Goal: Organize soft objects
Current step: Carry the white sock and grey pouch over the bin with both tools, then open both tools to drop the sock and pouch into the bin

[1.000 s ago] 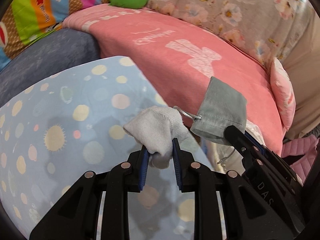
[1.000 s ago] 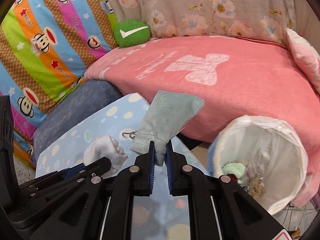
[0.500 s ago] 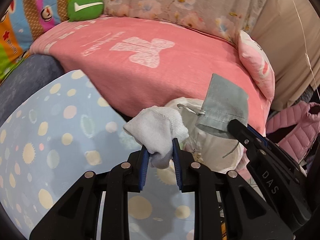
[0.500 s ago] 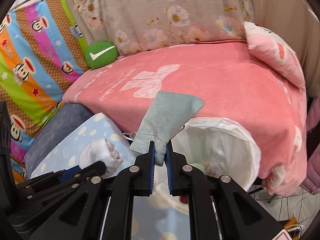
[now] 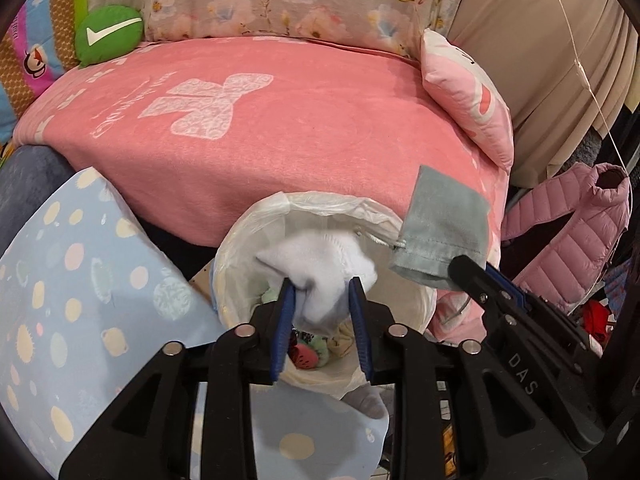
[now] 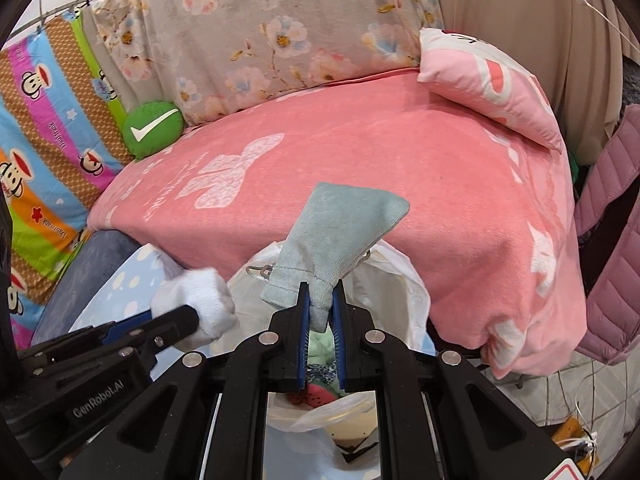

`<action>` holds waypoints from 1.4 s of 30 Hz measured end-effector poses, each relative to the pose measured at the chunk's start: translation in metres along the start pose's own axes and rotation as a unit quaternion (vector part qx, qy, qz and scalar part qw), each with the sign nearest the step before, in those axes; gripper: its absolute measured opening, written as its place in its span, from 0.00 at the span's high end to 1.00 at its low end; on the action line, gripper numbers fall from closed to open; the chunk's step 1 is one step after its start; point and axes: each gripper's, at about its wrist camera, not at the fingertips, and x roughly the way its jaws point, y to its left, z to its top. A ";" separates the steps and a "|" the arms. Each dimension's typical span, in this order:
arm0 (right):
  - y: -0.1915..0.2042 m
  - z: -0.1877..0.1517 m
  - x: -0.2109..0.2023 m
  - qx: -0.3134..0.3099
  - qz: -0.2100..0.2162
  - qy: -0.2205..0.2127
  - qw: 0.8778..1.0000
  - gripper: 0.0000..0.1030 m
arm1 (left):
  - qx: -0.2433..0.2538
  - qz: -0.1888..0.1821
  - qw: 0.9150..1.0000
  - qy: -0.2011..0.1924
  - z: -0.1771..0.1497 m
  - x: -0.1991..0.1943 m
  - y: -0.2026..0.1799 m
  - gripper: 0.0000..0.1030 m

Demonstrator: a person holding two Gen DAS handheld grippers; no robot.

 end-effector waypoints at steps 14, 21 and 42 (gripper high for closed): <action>0.012 -0.001 0.016 -0.014 0.010 0.012 1.000 0.89 | -0.033 0.042 0.999 -0.007 -0.001 0.001 0.029 0.47; 0.029 -0.002 0.023 -0.035 0.015 0.018 0.999 0.79 | -0.037 0.064 0.997 -0.016 -0.003 -0.003 0.043 0.47; 0.052 -0.026 0.000 -0.140 -0.031 0.033 0.989 0.43 | -0.038 0.142 0.989 -0.029 -0.035 -0.020 0.068 0.38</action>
